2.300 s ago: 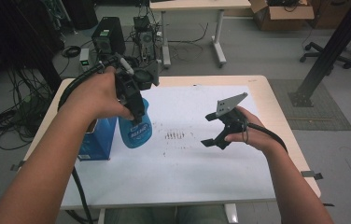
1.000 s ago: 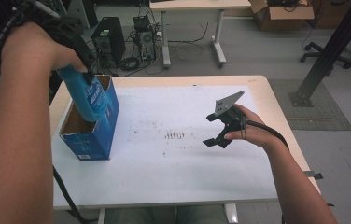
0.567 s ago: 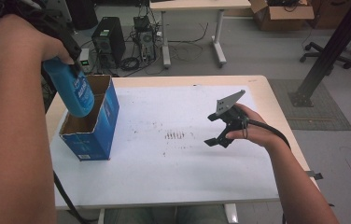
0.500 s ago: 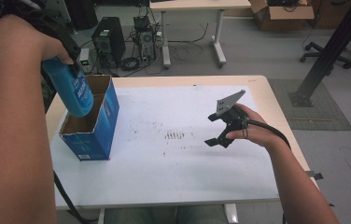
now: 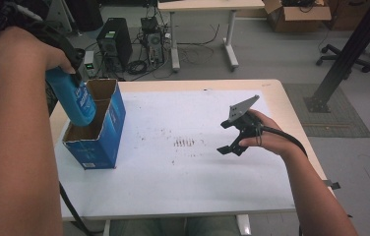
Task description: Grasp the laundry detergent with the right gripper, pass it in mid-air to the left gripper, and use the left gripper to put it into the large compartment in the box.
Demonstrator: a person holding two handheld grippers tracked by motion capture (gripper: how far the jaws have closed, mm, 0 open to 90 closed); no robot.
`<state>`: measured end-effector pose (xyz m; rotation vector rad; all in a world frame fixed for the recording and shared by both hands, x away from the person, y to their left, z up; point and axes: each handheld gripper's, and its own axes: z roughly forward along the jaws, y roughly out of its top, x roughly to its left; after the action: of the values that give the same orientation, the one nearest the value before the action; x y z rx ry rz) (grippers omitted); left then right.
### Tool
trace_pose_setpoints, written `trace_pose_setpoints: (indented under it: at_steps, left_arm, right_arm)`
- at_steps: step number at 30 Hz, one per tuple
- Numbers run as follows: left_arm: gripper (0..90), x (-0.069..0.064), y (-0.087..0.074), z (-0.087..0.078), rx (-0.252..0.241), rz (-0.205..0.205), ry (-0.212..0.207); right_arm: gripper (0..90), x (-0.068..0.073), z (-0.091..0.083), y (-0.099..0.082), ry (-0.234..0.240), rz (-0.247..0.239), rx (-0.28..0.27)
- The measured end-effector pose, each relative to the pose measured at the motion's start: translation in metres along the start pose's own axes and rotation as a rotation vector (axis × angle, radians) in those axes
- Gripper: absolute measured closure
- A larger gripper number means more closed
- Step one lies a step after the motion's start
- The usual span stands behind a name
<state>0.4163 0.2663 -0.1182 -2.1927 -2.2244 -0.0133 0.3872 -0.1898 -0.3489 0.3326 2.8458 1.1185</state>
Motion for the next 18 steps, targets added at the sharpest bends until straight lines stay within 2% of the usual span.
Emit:
trace_pose_setpoints:
  at_steps: [18]
  left_arm:
    - [38.9,0.005,0.006,0.044,0.028,0.014,-0.009]
  right_arm:
    - [2.3,0.002,-0.002,0.0,-0.001,0.001,-0.006]
